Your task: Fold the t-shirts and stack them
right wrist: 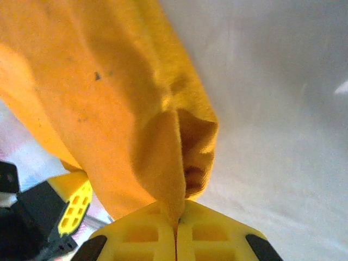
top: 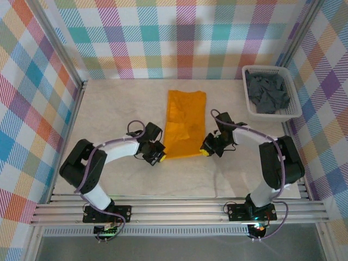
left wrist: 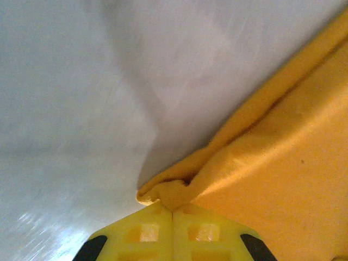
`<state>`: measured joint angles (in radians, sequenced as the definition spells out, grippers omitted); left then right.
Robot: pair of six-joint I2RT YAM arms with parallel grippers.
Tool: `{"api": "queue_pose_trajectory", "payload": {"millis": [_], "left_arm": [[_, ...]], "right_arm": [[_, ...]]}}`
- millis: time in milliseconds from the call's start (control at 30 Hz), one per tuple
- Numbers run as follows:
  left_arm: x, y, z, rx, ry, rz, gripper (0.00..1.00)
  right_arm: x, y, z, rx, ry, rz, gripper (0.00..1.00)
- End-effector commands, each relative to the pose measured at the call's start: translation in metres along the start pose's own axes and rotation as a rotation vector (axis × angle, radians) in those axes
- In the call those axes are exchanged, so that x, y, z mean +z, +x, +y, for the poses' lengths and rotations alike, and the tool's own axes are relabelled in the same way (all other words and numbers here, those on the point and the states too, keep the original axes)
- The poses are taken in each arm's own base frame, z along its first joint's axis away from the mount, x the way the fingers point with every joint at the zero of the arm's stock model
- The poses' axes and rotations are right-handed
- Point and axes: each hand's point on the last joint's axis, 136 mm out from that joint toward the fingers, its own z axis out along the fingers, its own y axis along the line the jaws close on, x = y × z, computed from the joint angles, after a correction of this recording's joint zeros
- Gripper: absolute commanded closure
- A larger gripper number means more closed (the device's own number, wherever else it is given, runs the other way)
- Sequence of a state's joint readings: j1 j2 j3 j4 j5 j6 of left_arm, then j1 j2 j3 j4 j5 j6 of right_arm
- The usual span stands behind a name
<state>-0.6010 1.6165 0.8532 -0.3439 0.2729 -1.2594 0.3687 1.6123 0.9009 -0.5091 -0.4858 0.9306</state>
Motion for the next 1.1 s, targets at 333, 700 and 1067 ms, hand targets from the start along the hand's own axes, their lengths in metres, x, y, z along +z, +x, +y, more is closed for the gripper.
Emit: {"api": "queue_pose_trajectory", "payload": {"millis": [333, 700, 1067], "left_arm": [[-0.124, 0.053, -0.02, 0.292, 0.276, -0.072, 1.0], [-0.149, -0.005, -0.109, 0.183, 0.379, -0.222, 1.0], [-0.064, -0.127, -0.213, 0.225, 0.26, -0.242, 1.0]], "right_arm": [[-0.086, 0.081, 0.004, -0.067, -0.023, 0.017, 1.0], [-0.109, 0.024, 0.062, -0.002, -0.05, -0.063, 1.0], [-0.081, -0.133, 0.097, 0.114, -0.138, -0.167, 0.9]]}}
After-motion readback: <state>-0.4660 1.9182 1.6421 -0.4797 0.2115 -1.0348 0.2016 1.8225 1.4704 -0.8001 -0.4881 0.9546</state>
